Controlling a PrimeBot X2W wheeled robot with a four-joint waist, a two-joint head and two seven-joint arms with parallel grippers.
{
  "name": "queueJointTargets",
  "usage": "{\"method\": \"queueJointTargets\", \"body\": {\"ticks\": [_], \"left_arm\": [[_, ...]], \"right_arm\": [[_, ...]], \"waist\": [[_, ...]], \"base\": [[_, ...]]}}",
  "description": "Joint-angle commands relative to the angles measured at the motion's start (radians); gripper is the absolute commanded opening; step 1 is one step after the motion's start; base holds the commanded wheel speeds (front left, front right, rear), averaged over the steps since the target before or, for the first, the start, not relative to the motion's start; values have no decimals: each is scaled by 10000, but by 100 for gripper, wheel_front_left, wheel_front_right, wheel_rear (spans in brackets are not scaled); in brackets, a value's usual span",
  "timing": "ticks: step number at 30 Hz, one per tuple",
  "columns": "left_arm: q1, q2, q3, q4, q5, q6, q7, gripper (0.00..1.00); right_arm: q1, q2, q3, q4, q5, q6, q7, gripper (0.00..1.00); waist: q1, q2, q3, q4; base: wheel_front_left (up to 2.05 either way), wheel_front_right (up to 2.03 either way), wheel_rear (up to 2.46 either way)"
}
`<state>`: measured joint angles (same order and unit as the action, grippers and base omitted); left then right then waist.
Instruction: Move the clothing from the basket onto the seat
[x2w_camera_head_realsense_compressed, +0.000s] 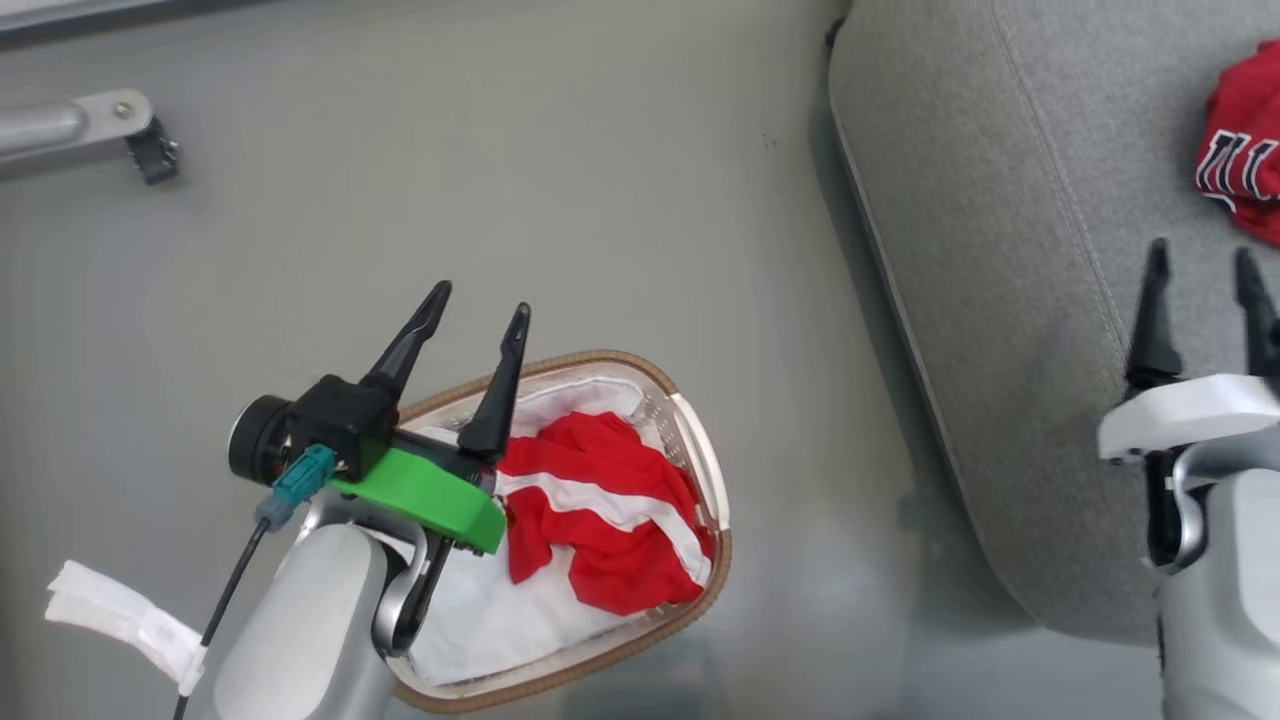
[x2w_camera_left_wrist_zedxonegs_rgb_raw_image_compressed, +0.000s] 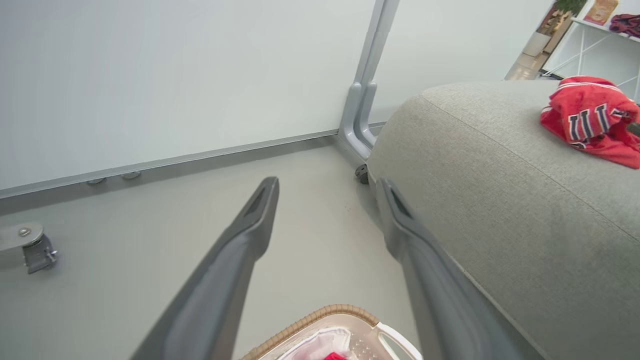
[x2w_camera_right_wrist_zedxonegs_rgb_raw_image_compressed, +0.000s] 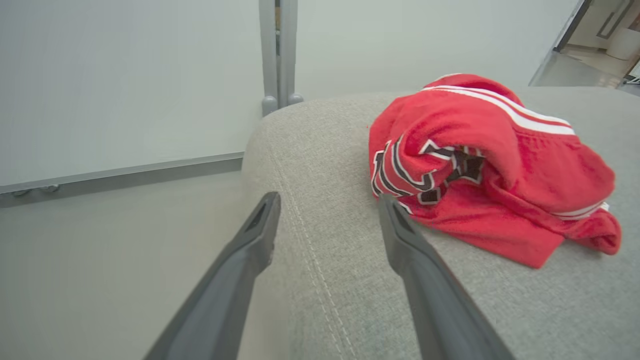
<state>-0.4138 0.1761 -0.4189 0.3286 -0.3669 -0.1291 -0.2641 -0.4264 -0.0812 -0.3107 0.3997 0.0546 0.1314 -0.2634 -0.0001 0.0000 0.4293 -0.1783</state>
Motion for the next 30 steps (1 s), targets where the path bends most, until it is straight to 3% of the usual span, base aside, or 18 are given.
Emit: {"method": "queueJointTargets", "body": {"ticks": [1,15,23,30], "left_arm": [[233,-70,279,97,133,-29,-6,100],[983,-749,2967,947,1221,67,-5,100],[1653,-1029,4136,1145,1735,146,-5,100],[2433,-1202,4635,1140,1941,204,-5,100]], "right_arm": [[120,22,233,-57,170,-14,-14,100],[-265,269,2915,593,662,-14,-15,100],[63,272,4102,1073,1239,-14,-16,100],[799,273,4528,1159,1580,-14,-16,100]], "waist": [[1,0,-593,645],[1,0,-1637,1908],[1,0,-2252,2003],[1,0,-2888,1958]], "base": [[0,0,0],[0,0,0],[0,0,0],[0,0,0]]}}
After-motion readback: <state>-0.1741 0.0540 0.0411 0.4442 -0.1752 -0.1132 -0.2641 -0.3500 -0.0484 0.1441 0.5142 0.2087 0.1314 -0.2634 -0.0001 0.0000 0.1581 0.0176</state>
